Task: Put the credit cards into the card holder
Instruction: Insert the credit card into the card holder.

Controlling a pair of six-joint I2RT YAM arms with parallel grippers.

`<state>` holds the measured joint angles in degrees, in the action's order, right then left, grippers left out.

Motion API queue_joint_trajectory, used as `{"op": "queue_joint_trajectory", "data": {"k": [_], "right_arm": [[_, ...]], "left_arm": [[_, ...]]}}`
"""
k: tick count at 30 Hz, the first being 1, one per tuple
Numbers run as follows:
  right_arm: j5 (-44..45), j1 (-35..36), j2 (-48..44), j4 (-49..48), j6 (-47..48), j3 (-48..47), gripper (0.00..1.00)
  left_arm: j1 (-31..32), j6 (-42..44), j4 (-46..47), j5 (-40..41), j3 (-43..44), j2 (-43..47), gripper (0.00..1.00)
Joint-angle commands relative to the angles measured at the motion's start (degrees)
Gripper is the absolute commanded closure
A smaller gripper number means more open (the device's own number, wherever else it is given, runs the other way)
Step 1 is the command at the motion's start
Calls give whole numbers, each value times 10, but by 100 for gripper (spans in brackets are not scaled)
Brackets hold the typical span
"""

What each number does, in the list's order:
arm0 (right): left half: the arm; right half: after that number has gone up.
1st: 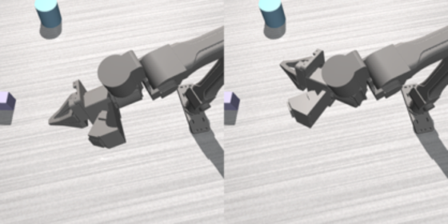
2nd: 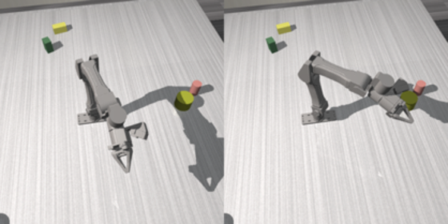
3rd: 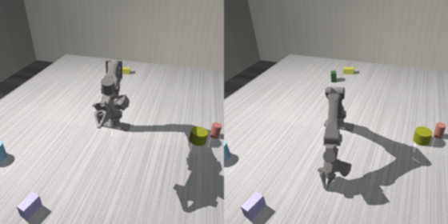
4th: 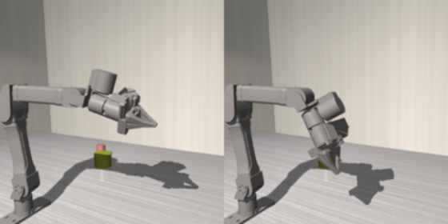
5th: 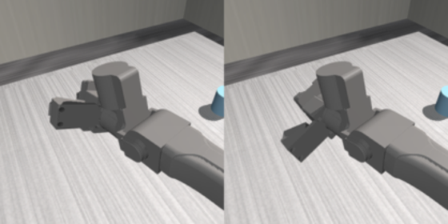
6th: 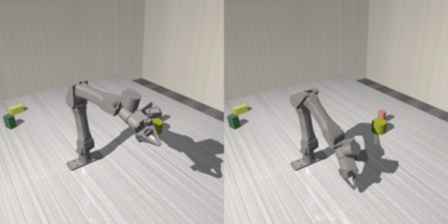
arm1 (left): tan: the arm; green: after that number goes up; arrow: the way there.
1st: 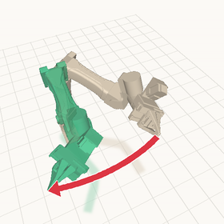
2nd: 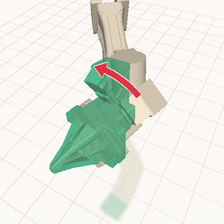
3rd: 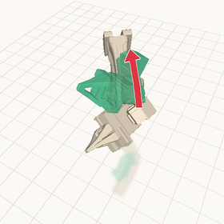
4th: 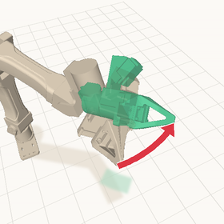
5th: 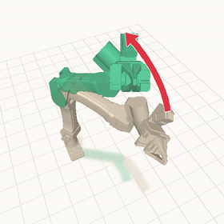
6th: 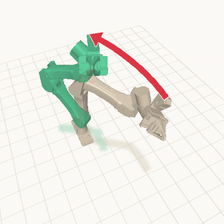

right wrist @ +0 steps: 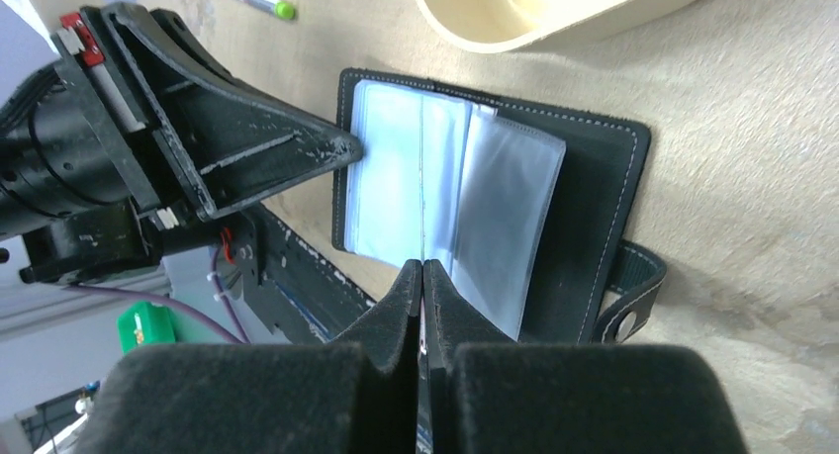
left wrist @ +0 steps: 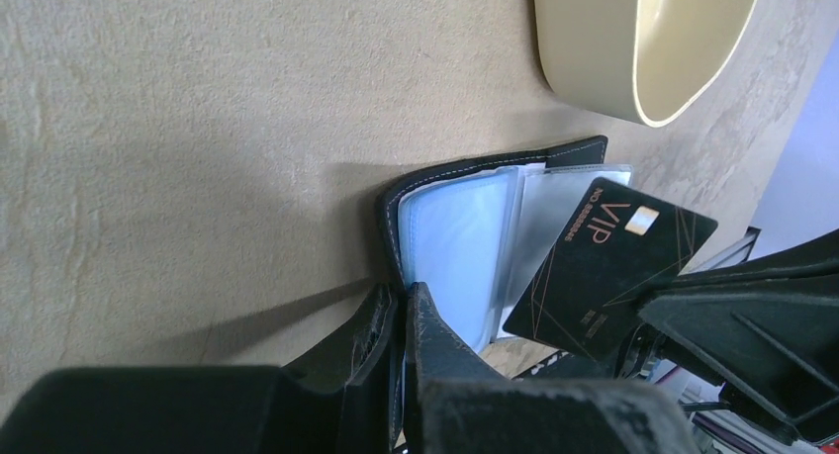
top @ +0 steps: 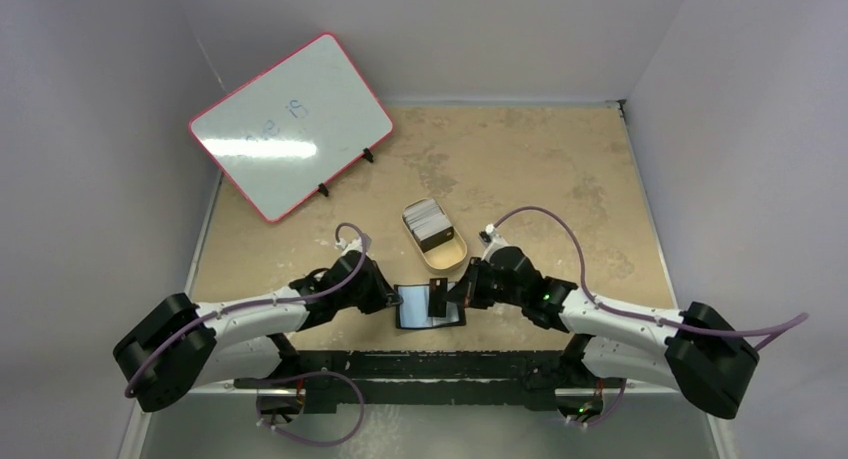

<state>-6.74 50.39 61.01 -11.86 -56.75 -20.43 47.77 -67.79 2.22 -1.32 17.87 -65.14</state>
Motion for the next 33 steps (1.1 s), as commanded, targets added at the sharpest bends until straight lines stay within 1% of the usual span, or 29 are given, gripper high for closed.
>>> {"op": "queue_joint_trajectory", "data": {"k": [1,12,33], "right_arm": [[8,-19,14,-69,8,14,100],[-25,-23,76,-149,20,43,100],[-45,-23,118,-156,21,42,100]], "left_arm": [[4,21,17,-1,-4,-9,100],[5,24,10,2,-3,-15,96],[5,18,11,4,-4,-16,96]]}}
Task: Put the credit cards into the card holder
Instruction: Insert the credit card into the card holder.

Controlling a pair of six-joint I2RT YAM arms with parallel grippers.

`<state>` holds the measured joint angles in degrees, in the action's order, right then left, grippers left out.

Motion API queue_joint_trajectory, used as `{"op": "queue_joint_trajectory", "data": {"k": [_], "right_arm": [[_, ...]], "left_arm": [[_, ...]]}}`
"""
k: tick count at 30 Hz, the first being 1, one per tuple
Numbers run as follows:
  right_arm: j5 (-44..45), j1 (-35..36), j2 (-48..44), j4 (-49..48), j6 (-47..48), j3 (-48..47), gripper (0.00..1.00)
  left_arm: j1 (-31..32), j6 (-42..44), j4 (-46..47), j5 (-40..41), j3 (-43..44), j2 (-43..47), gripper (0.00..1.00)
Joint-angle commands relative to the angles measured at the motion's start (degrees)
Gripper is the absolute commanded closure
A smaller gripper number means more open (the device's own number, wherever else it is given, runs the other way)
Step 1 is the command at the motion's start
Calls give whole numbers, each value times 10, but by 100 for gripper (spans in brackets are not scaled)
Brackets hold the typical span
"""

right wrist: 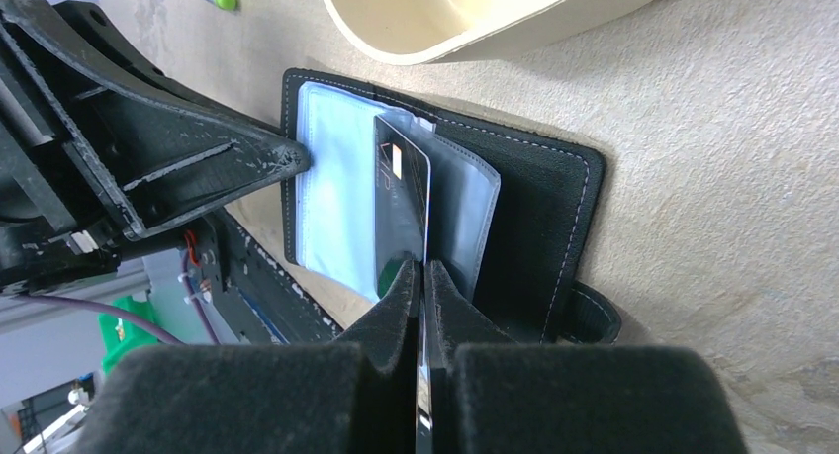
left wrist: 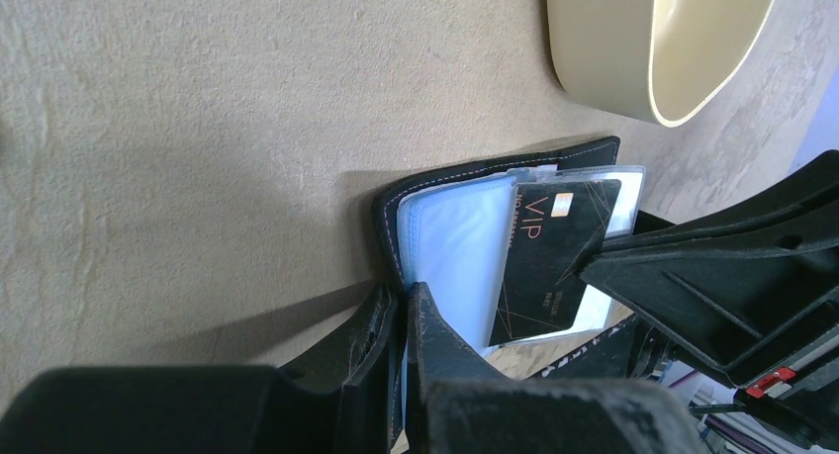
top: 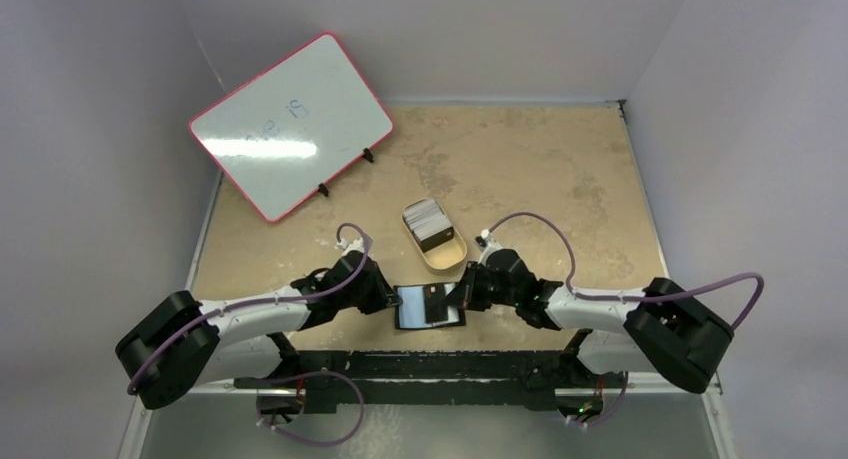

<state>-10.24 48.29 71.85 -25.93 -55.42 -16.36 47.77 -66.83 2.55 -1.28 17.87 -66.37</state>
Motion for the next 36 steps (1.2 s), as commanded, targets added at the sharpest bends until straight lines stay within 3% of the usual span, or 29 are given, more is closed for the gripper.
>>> {"op": "queue_joint_trajectory", "data": {"k": [1,27,36], "right_arm": [[-11,-2,13,-14,8,0,100],[-25,-2,77,-17,21,-67,100],[-31,8,94,-14,20,-83,92]], "left_arm": [[6,9,8,4,-3,-3,96],[10,-10,34,-8,-3,14,91],[12,-15,48,-12,-1,8,90]]}}
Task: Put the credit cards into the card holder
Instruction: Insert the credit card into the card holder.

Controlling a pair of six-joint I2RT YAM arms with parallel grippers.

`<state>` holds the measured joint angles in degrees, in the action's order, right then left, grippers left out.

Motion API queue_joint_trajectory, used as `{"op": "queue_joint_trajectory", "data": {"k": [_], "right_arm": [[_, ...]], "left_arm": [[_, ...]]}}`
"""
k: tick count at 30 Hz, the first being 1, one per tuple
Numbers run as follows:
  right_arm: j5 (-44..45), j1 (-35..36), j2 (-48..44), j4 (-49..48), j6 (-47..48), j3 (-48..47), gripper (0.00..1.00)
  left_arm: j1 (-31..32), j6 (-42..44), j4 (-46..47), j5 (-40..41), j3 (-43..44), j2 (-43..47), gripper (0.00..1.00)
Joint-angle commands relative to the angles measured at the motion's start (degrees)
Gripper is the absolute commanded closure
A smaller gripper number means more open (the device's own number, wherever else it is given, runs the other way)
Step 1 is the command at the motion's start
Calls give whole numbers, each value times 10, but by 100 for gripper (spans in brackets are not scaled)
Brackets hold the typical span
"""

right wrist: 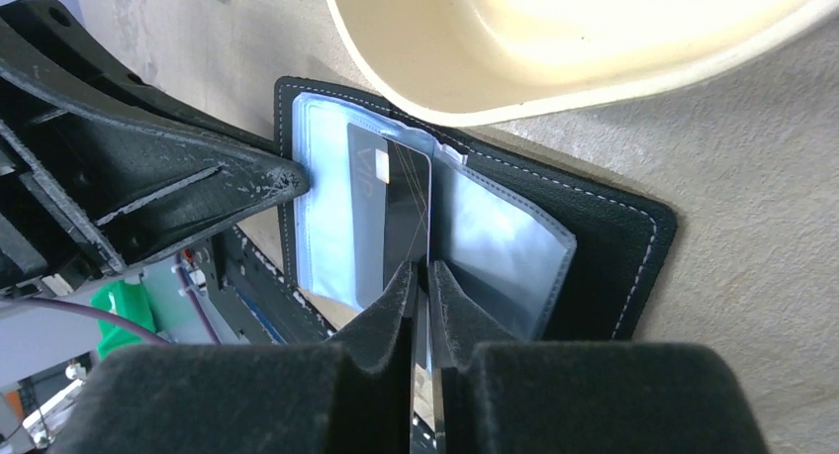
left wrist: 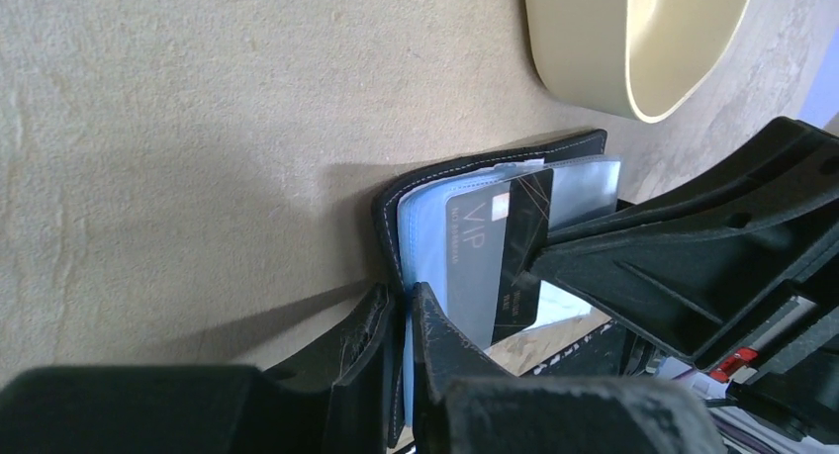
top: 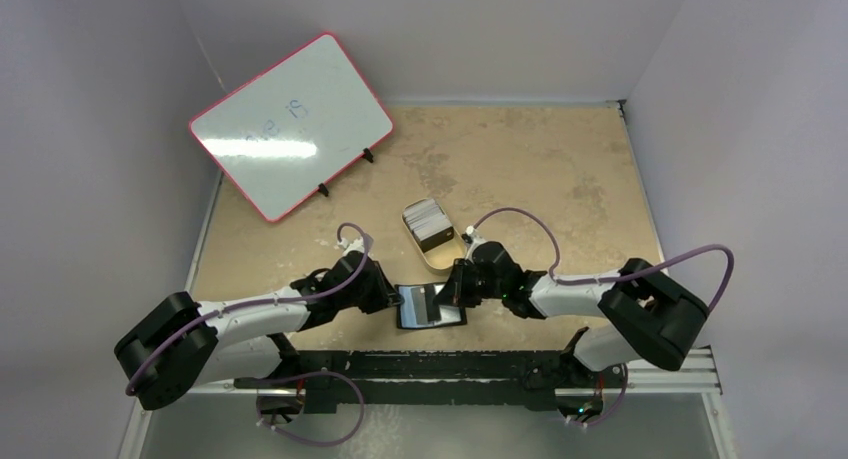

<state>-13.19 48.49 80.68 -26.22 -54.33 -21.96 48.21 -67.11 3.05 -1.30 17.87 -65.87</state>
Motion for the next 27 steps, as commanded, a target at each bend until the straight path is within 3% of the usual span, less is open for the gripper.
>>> {"op": "queue_joint_trajectory", "data": {"k": [1,14,27], "right_arm": [[-4,9,10,-10,10,-30,91],[29,12,-49,78,25,-50,68],[34,12,-28,80,25,-61,57]], "left_arm": [[8,-12,43,-12,0,3,89],[9,-18,34,0,4,15,79],[11,-22,36,1,3,15,83]]}}
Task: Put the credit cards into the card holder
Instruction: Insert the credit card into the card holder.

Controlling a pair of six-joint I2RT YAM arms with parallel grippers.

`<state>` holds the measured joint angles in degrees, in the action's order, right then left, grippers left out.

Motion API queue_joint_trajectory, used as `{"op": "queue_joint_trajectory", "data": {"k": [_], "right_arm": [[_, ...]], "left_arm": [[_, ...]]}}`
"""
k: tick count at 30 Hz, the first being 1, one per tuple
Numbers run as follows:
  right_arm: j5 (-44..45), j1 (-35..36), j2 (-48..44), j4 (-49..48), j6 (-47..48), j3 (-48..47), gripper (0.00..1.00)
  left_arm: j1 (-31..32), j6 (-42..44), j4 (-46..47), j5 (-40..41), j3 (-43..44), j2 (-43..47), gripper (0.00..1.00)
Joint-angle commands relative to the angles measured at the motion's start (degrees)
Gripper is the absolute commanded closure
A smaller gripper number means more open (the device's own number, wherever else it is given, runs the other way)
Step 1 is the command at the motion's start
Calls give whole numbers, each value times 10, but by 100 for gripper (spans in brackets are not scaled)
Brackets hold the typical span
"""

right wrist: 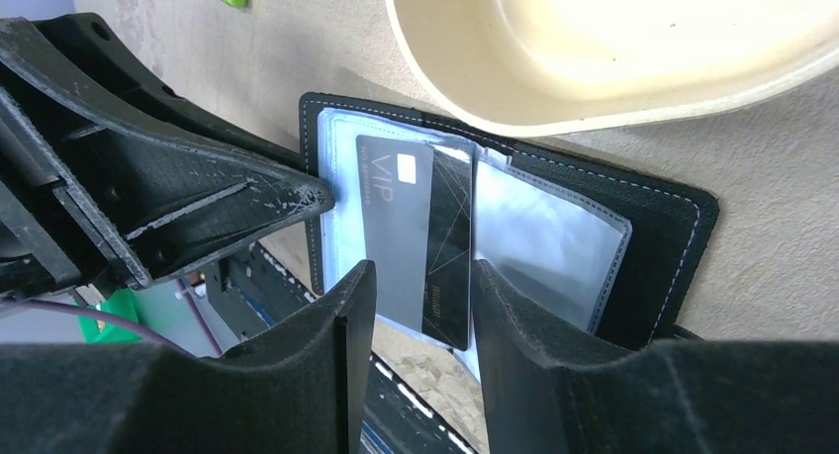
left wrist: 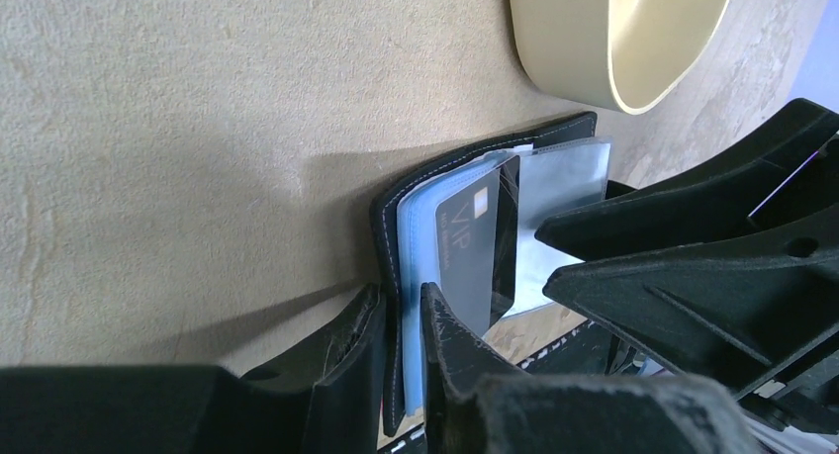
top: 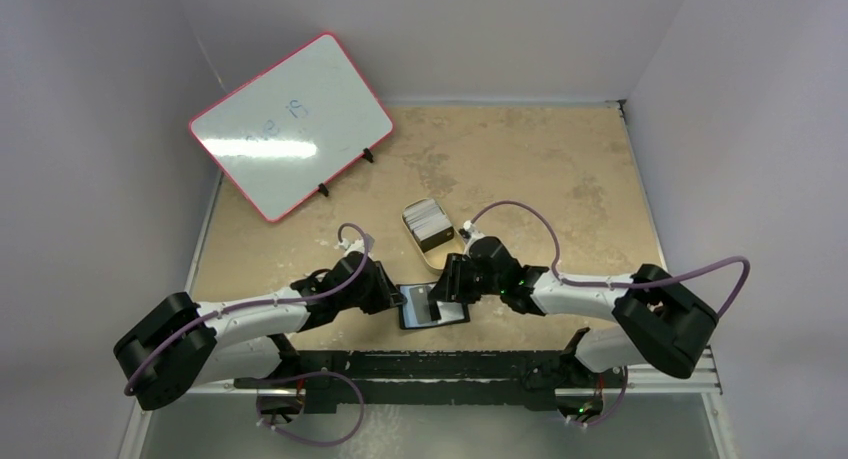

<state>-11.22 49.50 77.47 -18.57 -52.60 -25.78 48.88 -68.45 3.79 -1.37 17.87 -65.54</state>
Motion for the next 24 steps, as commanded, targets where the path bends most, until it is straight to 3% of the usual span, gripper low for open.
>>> {"op": "queue_joint_trajectory", "data": {"k": [1,24], "right_arm": [[13,2,5,1,8,-22,57],[-21,16,55,-49,-8,-43,59]], "left_arm": [[4,-8,28,3,3,12,84],[7,-5,36,4,7,1,85]]}}
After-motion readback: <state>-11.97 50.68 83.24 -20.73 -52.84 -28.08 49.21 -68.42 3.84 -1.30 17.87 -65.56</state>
